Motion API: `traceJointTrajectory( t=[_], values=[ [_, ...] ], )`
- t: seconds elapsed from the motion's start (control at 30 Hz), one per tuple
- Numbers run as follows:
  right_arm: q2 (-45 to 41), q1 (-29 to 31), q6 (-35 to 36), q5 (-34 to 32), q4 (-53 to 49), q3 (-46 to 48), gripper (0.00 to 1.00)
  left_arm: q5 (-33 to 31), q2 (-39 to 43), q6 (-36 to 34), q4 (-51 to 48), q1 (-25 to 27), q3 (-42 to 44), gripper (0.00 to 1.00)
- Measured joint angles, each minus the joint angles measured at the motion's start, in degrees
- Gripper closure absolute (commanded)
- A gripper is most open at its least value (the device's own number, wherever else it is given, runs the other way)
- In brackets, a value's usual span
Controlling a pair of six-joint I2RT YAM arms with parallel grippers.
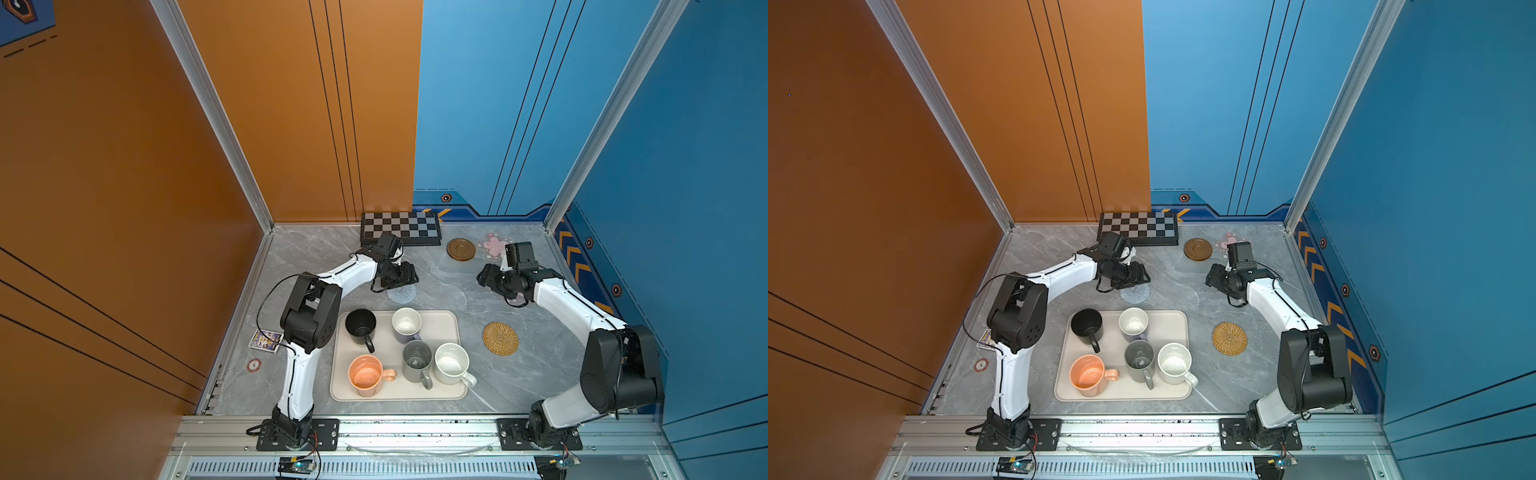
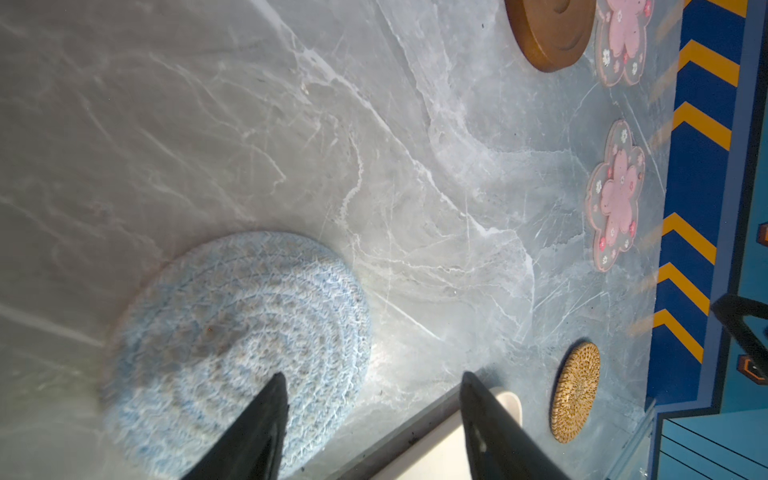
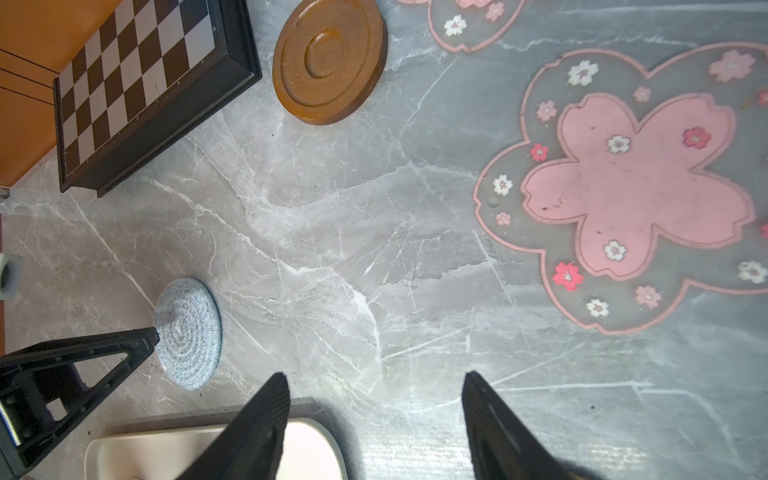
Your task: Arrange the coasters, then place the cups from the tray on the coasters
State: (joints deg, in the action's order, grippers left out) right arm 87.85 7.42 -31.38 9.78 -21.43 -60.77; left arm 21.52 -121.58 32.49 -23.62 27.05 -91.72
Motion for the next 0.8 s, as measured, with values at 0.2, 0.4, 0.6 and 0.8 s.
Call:
traceJointTrajectory(
  t=[0.2, 0.4, 0.6, 0.8],
  values=[
    [0.0, 0.0, -0.1, 0.0, 0.0, 0.0, 0.31, 1.6, -2.4, 2.5, -0.2, -1.2, 0.1, 0.37],
    [0.0, 0.0, -0.2, -0.1, 0.0, 0.0, 0.32, 0.7, -2.5, 2.5, -2.8, -2.0, -0.8, 0.38],
    [0.0, 0.0, -0.5, -0.9, 0.0, 0.0, 0.32, -2.0, -1.9, 1.6, -6.6, -3.7, -0.9, 0.39],
    [0.1, 0.0, -0.9, -0.9, 0.0, 0.0, 0.32, -4.1, 0.9, 0.8, -8.1, -9.0, 2.6, 0.39]
  ],
)
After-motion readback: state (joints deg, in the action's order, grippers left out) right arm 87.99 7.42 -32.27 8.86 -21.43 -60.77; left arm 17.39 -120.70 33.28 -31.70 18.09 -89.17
